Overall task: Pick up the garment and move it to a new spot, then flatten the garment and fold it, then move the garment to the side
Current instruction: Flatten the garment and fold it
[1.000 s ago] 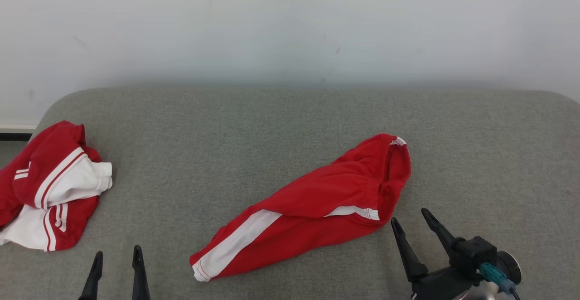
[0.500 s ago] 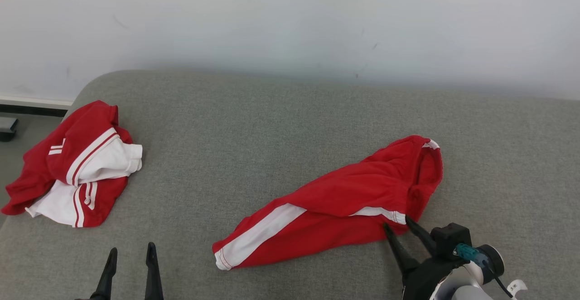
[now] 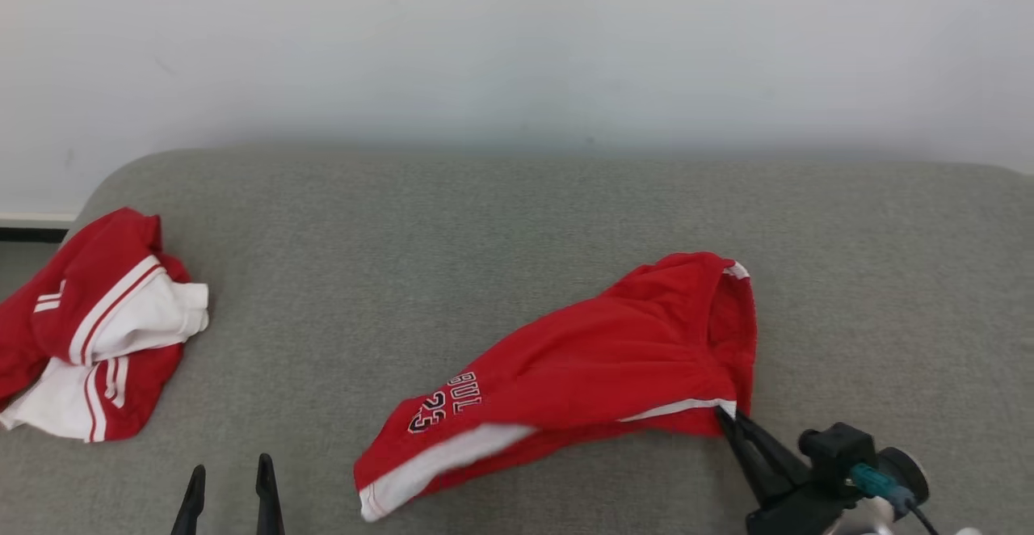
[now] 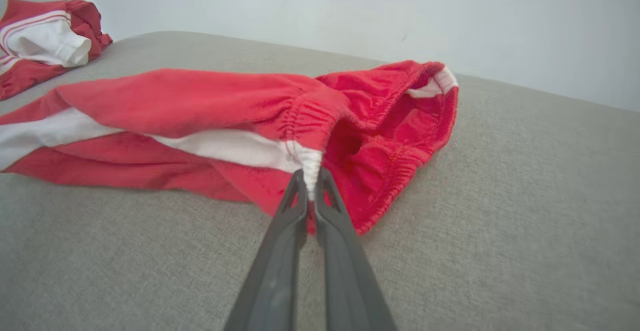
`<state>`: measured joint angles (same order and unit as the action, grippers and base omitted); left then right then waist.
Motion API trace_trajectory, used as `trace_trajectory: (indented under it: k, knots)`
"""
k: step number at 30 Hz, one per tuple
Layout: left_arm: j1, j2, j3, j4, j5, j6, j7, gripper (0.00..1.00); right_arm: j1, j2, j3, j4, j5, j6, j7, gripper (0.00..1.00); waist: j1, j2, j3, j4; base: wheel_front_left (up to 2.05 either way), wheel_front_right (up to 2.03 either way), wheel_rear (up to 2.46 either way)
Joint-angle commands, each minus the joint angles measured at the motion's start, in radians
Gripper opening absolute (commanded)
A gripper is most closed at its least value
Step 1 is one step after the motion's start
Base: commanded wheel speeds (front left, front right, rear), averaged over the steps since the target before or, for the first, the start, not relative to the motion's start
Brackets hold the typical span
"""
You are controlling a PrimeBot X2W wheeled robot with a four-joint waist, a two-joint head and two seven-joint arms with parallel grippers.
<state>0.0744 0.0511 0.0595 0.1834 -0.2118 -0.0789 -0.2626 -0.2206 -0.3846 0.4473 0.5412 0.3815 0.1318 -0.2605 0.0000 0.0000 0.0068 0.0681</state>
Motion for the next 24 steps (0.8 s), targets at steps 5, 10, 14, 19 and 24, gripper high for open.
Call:
trace_trajectory:
  k: [5,10,14,19,24]
  knots:
    - [0.013,-0.001,0.0,0.001,-0.001,0.0,-0.003,1.0,0.094,-0.071,-0.008,-0.137,0.032,-0.002,0.002,0.0,0.0,0.0,-0.003,-0.055,0.0,0.0,0.0]
    - [0.009,-0.001,0.001,0.0,-0.005,0.001,-0.003,1.0,0.193,-0.112,-0.03,-0.246,0.075,-0.002,0.067,0.0,0.0,0.0,0.003,-0.068,0.0,0.0,0.0]
    - [0.012,-0.001,-0.003,0.001,-0.007,0.0,-0.003,1.0,0.24,-0.118,-0.057,-0.3,0.085,-0.002,0.089,1.0,0.0,0.0,0.005,-0.072,0.0,0.0,0.0]
    - [0.017,-0.001,-0.003,-0.001,-0.005,-0.002,-0.003,1.0,0.276,-0.101,-0.086,-0.359,0.078,-0.002,0.06,1.0,0.0,0.0,-0.002,-0.068,0.0,0.0,0.0]
    - [0.023,-0.001,0.008,-0.012,0.005,0.0,-0.003,1.0,0.289,-0.073,-0.137,-0.405,0.038,-0.002,0.023,1.0,0.0,0.0,-0.009,-0.066,0.0,0.0,0.0]
